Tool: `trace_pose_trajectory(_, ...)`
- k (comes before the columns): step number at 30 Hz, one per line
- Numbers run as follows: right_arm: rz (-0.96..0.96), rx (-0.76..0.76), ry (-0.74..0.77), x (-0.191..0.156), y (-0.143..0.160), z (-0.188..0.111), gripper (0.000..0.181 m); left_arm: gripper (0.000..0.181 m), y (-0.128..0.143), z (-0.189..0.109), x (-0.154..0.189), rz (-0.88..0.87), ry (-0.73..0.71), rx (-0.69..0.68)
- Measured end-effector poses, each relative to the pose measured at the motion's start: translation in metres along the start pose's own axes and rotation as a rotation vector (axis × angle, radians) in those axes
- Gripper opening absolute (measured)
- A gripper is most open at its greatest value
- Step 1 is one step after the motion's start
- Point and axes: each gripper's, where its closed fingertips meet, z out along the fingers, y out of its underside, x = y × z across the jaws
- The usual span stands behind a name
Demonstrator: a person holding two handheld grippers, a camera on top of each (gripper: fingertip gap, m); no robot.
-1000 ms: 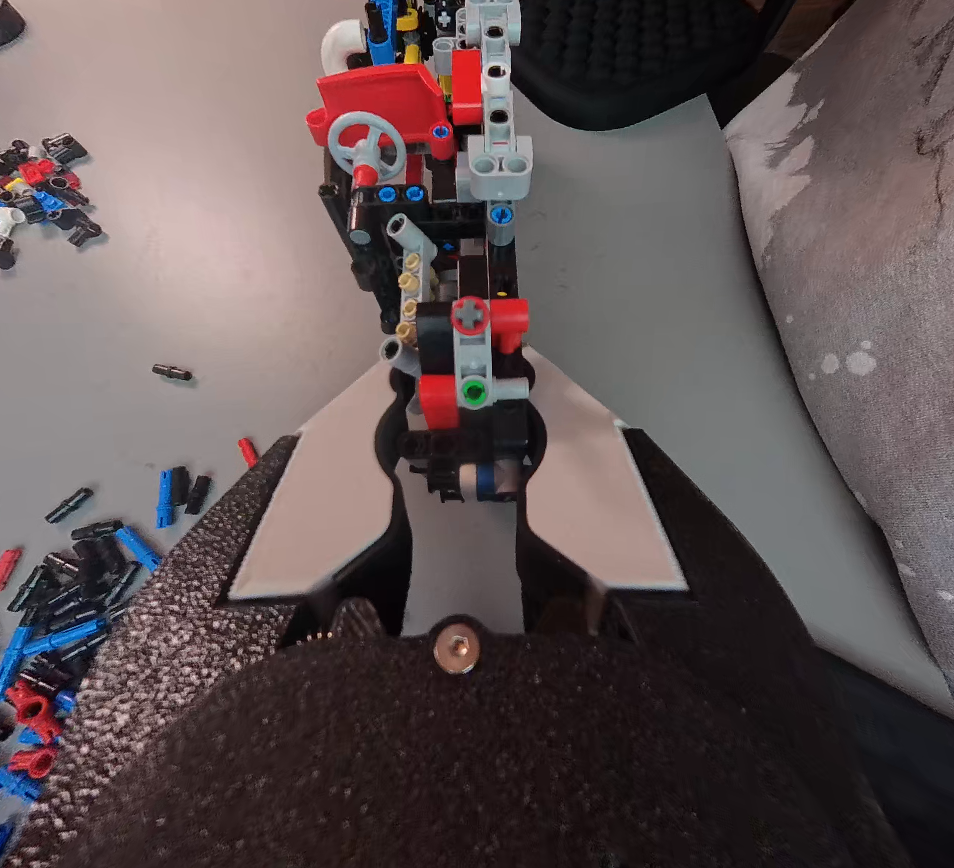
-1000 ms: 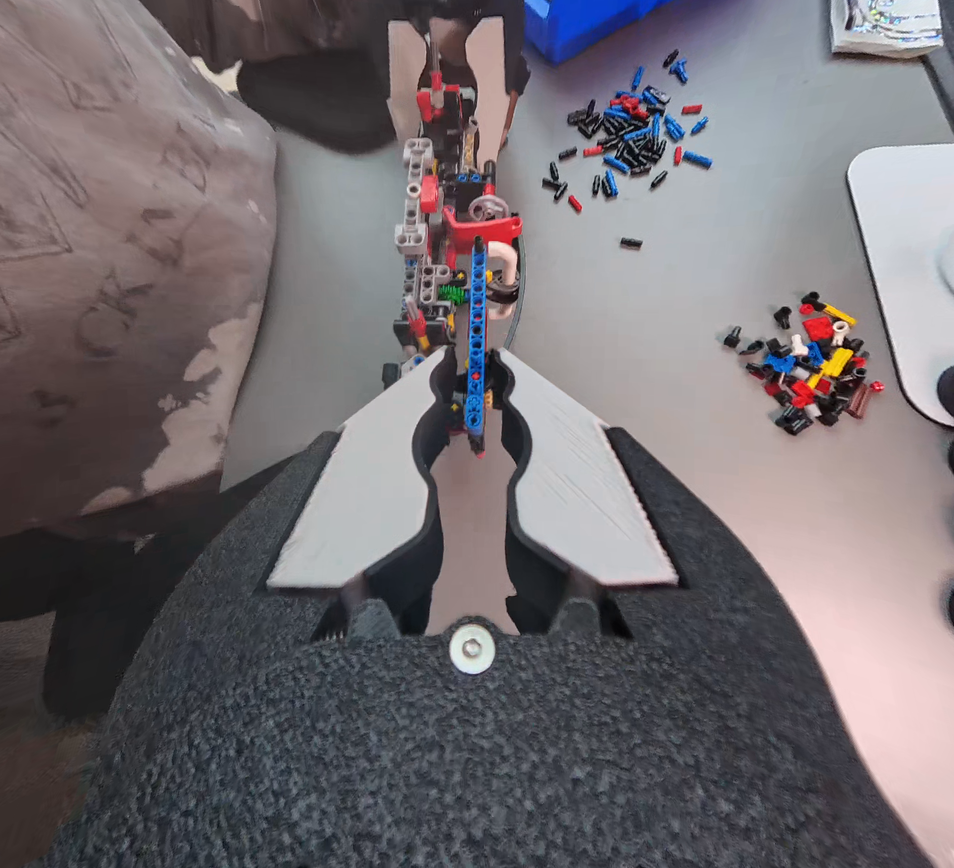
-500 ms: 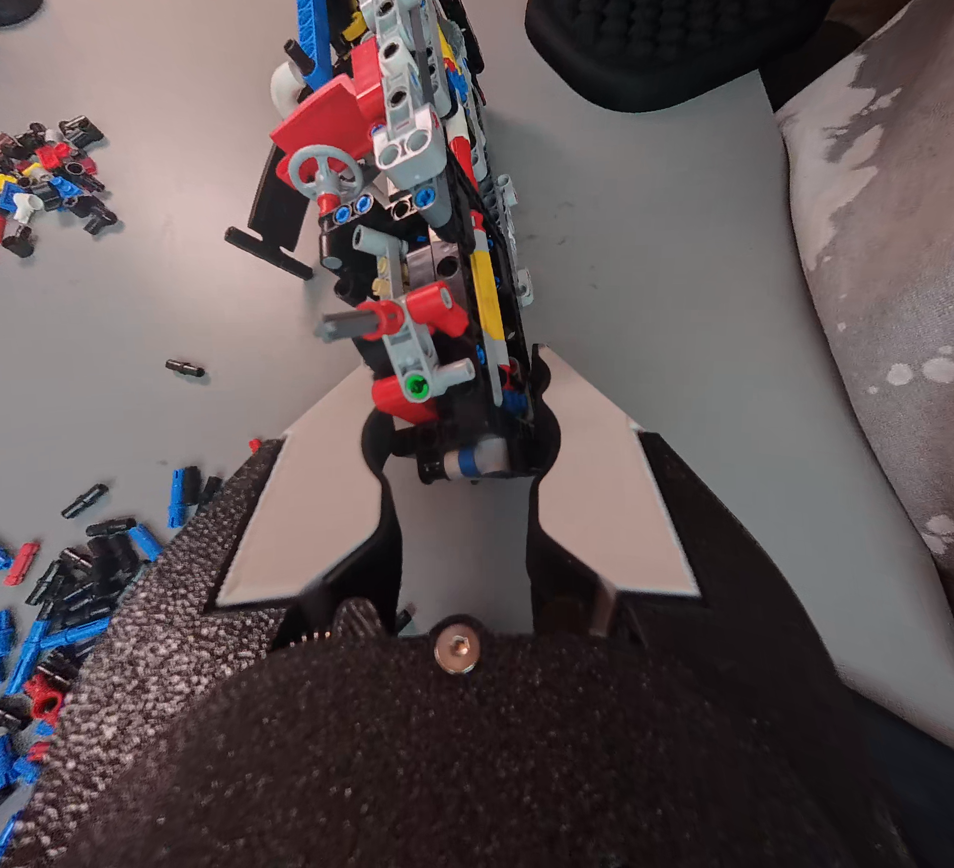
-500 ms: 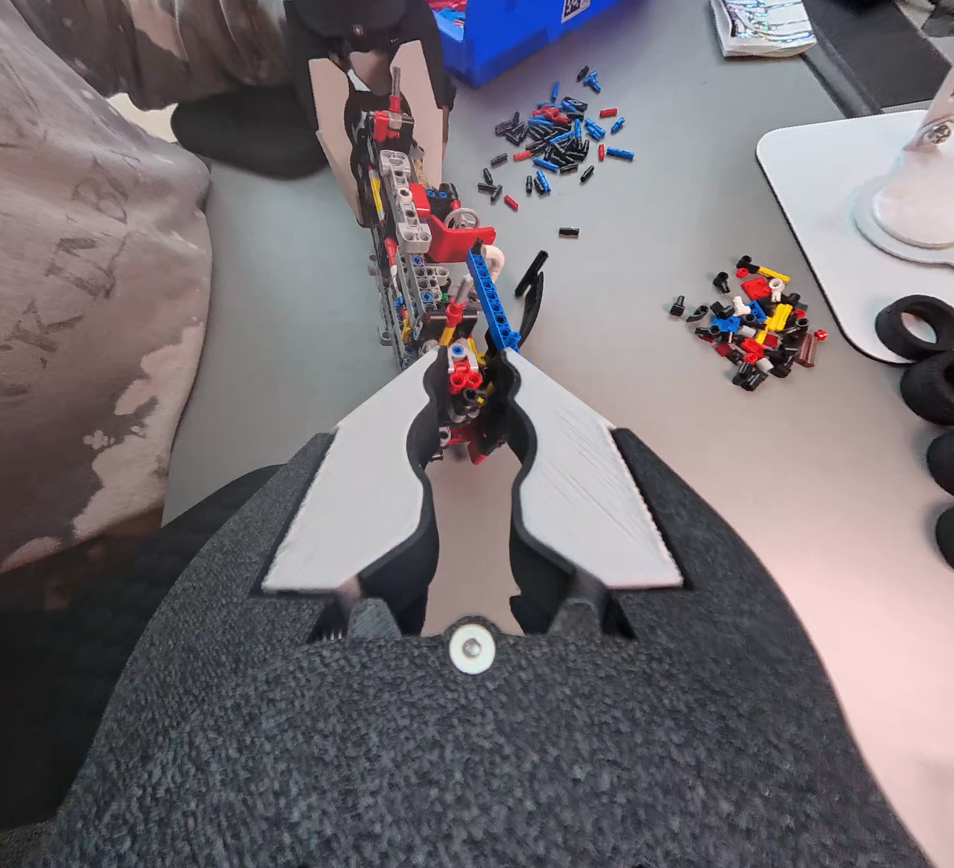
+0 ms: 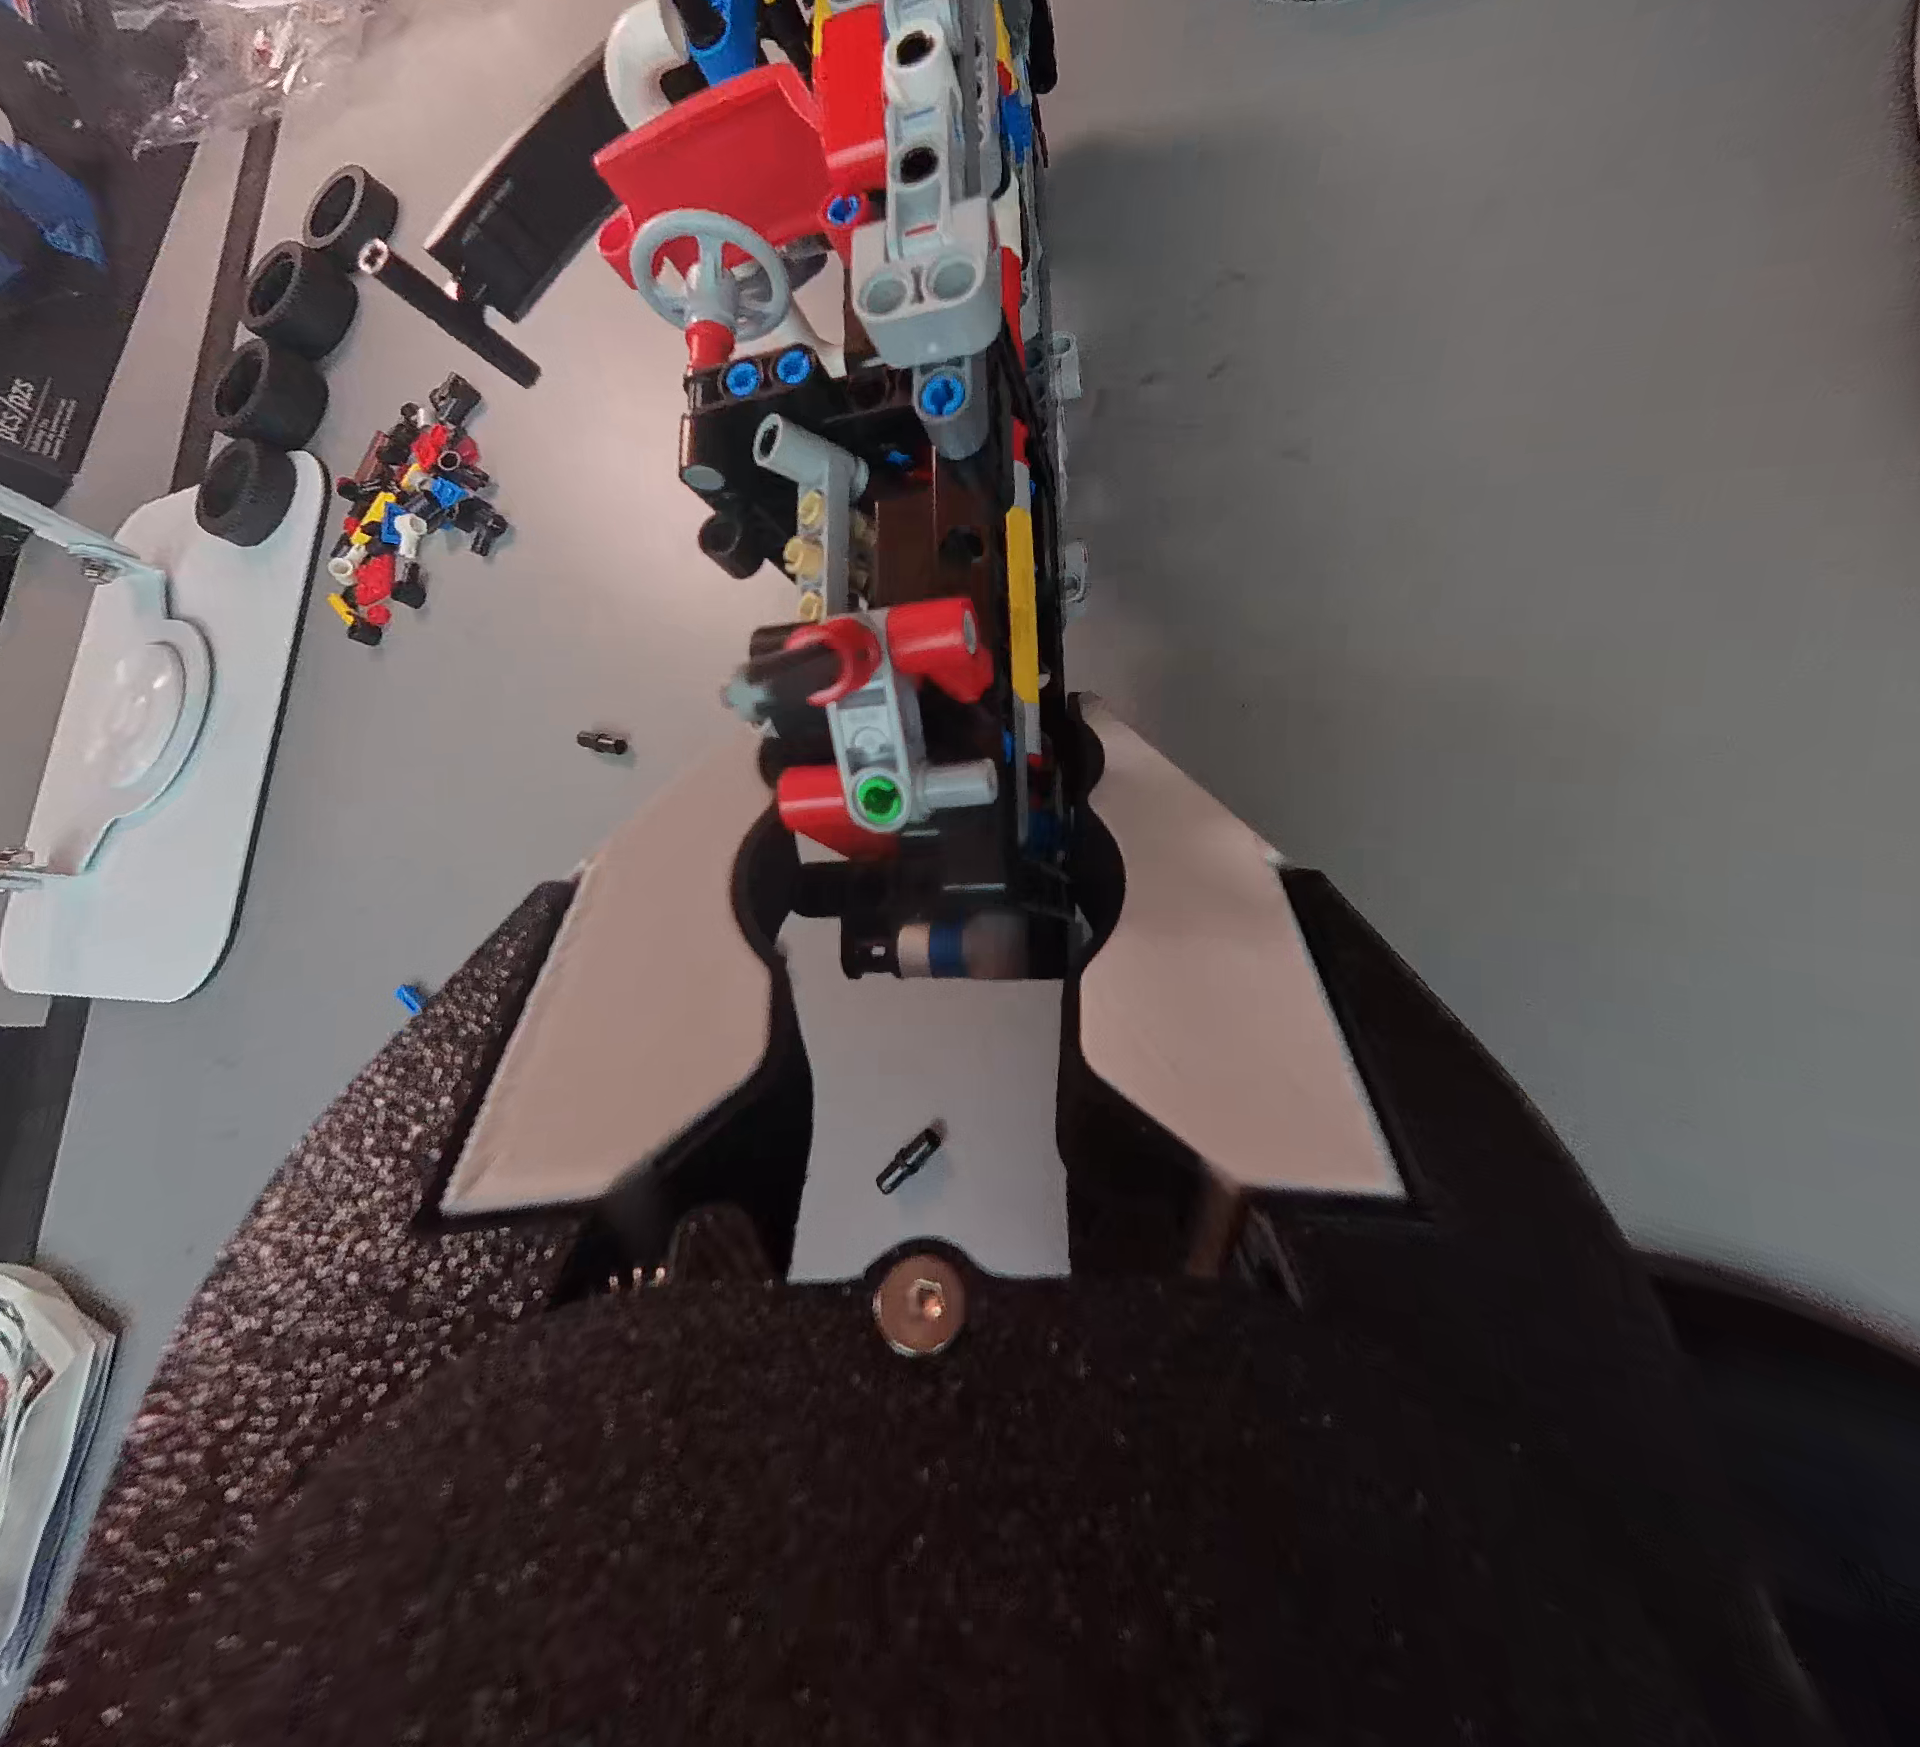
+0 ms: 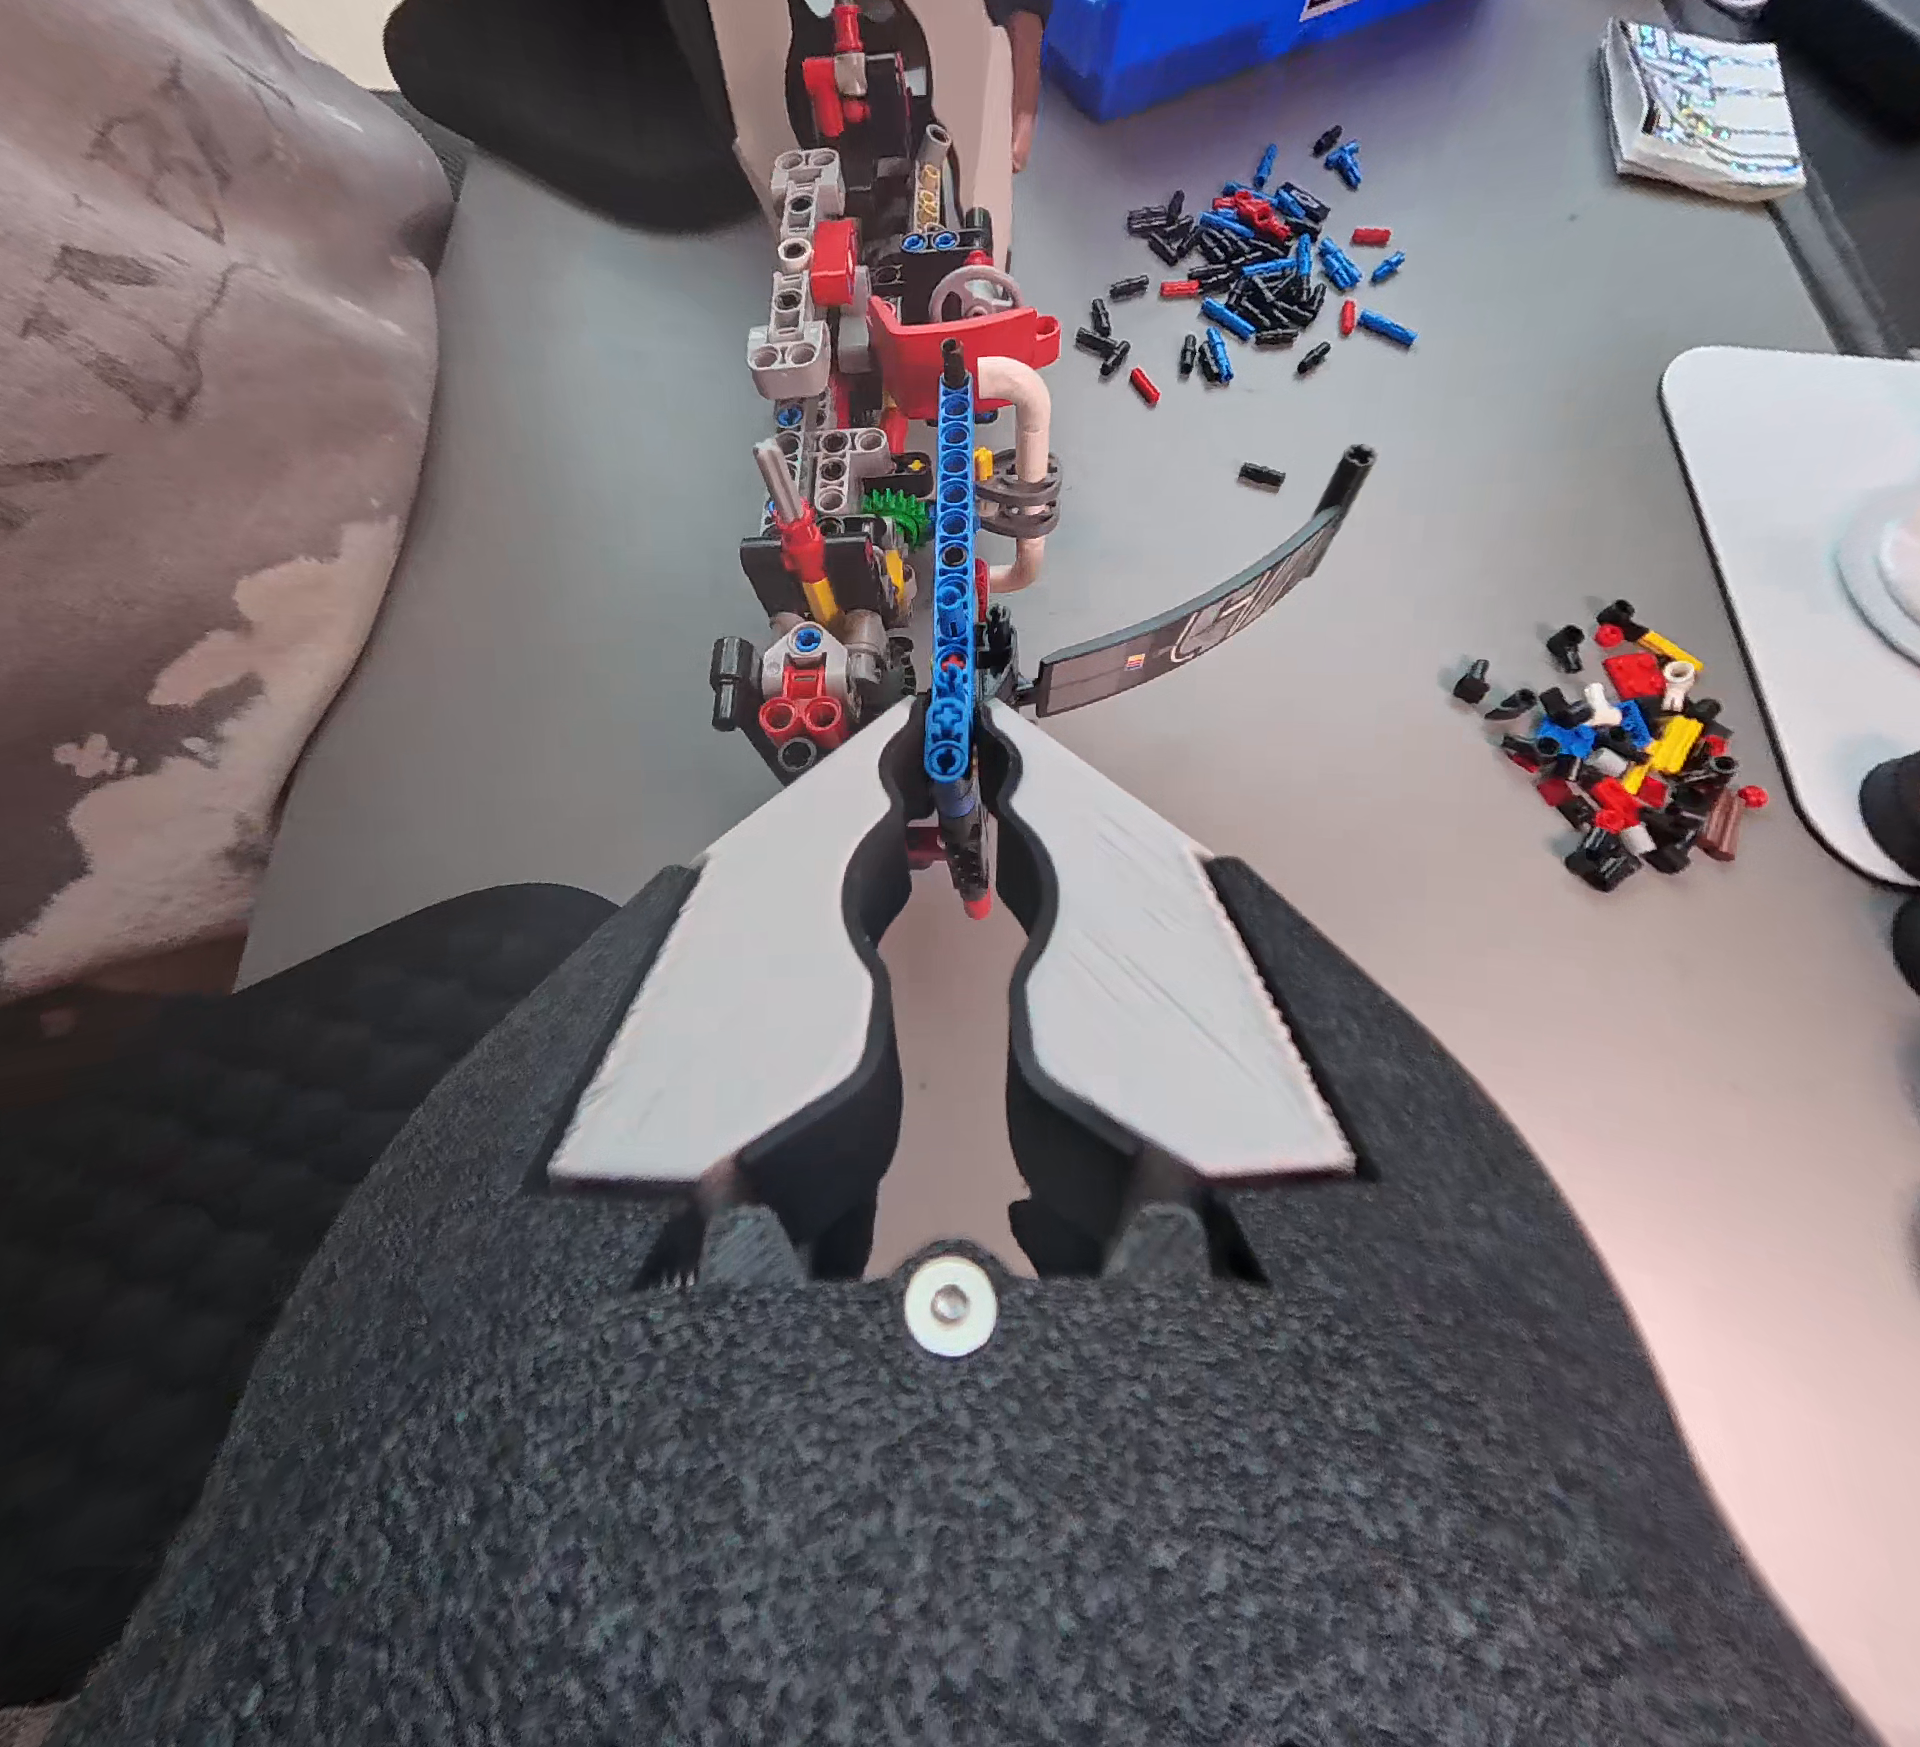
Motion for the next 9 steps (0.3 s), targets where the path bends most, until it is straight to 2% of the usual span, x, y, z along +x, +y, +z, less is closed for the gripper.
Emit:
trace_pose_trajectory(2, -0.046, 0.011, 0.022, -0.008, -0.004, 0.004, 0.009, 0.047, 0.003, -0.003, 0.001, -0.025, 0.011, -0.019)
trace_pose_trajectory(4, -0.074, 0.01, 0.079, -0.011, -0.006, 0.006, 0.007, 0.056, -0.003, -0.014, 0.007, -0.095, 0.075, 0.011)
trace_pose_trajectory(7, -0.097, 0.01, 0.138, -0.016, -0.009, 0.008, 0.007, 0.068, -0.037, -0.045, 0.002, -0.198, 0.122, 0.135)
trace_pose_trajectory(9, -0.123, 0.011, 0.157, -0.02, -0.011, 0.011, 0.007, 0.069, -0.059, -0.053, 0.003, -0.212, 0.164, 0.13)
